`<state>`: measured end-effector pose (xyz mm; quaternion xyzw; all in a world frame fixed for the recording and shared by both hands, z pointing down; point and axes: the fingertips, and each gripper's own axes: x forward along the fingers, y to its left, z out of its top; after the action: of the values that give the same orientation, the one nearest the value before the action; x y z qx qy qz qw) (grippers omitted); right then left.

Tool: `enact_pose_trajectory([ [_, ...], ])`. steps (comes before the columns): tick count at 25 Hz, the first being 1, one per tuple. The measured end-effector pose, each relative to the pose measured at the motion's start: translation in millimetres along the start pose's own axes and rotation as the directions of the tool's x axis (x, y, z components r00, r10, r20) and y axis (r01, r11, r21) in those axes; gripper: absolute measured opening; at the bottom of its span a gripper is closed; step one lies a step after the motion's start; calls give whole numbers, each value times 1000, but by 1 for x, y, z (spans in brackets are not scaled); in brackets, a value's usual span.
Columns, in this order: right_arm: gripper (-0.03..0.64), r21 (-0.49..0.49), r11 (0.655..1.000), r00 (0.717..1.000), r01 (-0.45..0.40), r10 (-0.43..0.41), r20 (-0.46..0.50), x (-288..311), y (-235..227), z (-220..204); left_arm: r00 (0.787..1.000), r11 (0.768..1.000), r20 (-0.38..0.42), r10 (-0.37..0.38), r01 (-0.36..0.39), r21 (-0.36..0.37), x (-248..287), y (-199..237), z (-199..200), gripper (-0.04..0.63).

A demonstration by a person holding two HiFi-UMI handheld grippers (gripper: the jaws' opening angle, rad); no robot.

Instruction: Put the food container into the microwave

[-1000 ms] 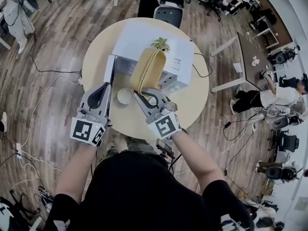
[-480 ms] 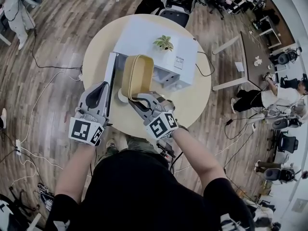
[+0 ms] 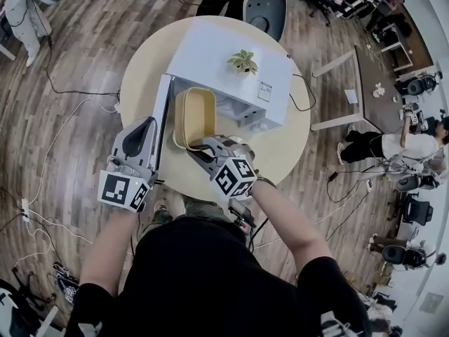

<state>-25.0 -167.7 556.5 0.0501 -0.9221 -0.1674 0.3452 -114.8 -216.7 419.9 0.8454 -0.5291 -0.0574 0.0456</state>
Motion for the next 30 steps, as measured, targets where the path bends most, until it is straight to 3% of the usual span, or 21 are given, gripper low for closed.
enact_pose_trajectory([
  [13, 25, 31, 986, 974, -165, 168, -150, 29, 9, -56, 999, 999, -10, 37, -38, -23, 4, 12, -11, 18],
  [30, 25, 96, 978, 924, -187, 209, -321, 72, -25, -135, 997, 997, -34, 69, -70, -33, 9, 18, -24, 18],
])
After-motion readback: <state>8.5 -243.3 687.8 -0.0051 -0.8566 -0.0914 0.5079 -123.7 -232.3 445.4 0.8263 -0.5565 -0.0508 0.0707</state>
